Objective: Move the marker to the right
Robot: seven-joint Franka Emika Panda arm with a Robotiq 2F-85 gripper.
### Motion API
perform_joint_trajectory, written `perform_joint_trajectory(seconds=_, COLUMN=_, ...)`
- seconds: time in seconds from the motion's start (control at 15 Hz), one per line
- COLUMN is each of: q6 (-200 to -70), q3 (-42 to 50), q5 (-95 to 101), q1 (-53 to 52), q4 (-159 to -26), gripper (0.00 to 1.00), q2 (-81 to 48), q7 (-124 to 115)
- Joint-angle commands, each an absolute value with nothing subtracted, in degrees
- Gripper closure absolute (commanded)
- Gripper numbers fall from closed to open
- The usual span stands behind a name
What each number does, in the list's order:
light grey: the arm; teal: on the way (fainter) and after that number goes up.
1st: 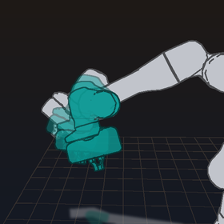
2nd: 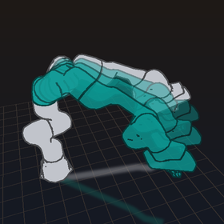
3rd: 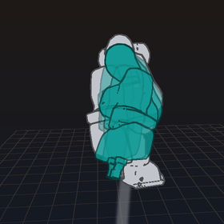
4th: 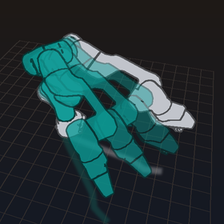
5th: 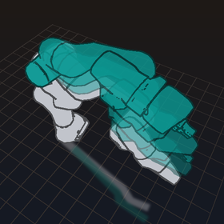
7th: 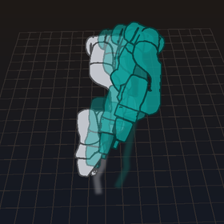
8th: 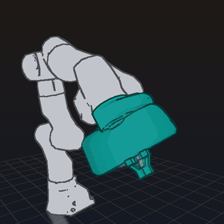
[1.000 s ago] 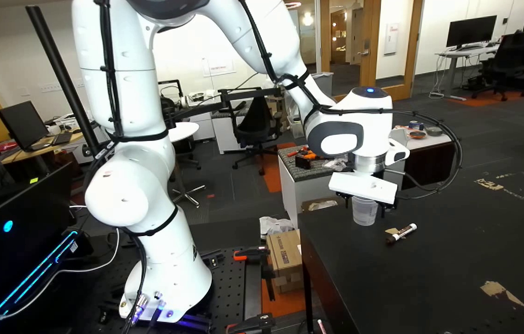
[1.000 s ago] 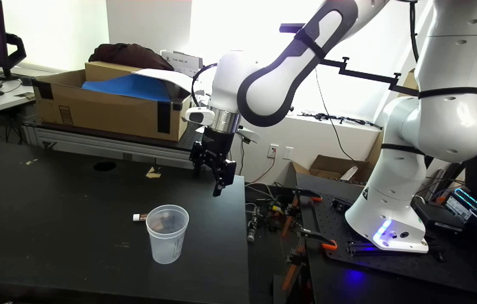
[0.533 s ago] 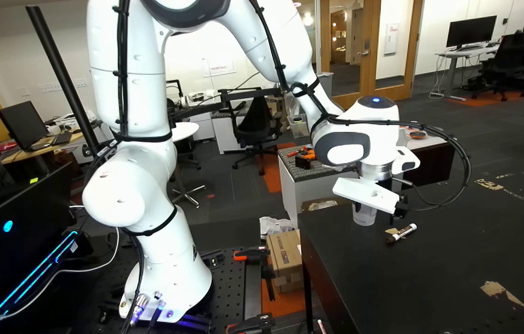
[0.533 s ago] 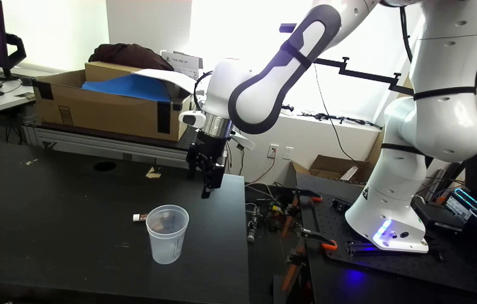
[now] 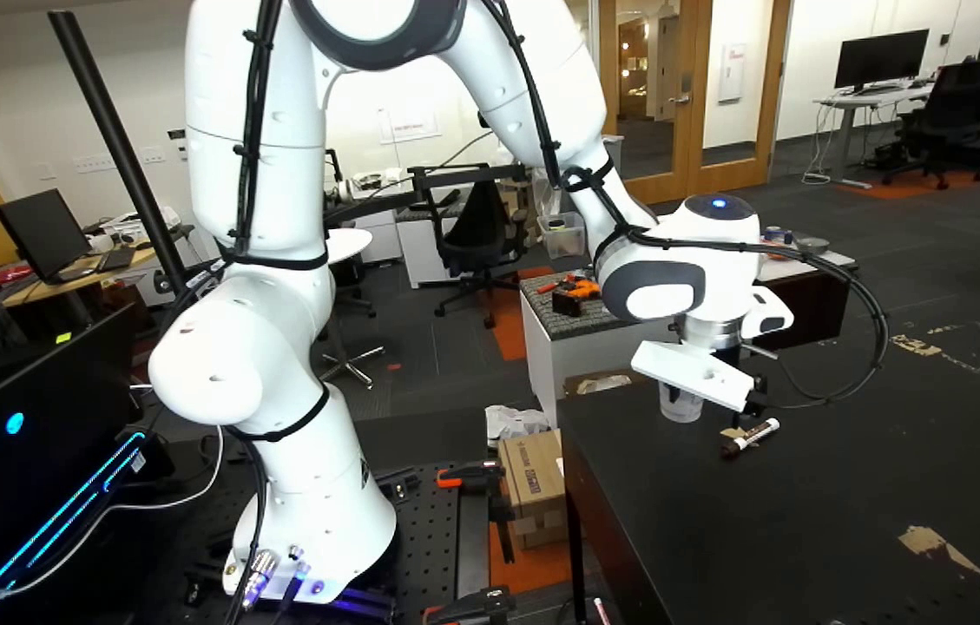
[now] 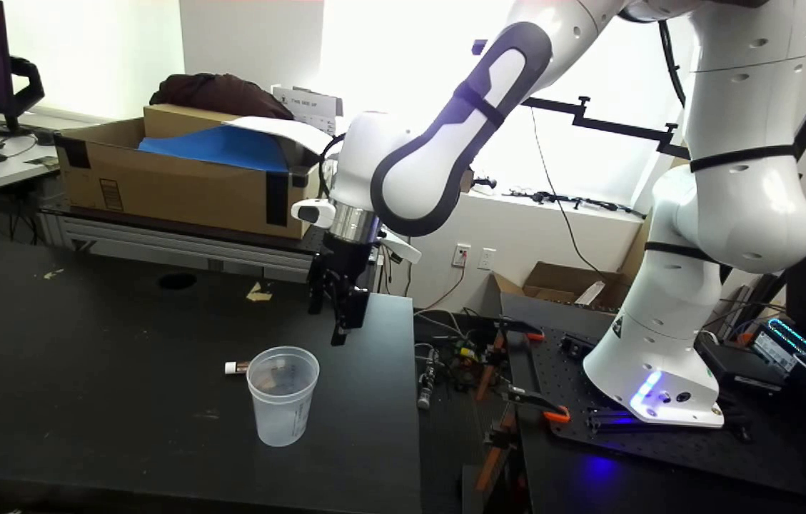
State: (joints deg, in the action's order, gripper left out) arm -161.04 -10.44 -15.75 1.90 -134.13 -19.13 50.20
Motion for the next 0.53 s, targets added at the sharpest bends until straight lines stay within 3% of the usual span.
perform_joint_trajectory(seconds=0.0, q6=-159.5, q3=-12.0, q5=-12.7, q1=3.8, q4=-131.0, gripper=0.0, q2=-21.6, q7=49.3)
perform_joint_trajectory(seconds=0.47, q6=-160.4, q3=-8.7, q5=-1.4, q1=2.0, q4=-126.8, gripper=0.0, q2=-25.5, q7=40.7)
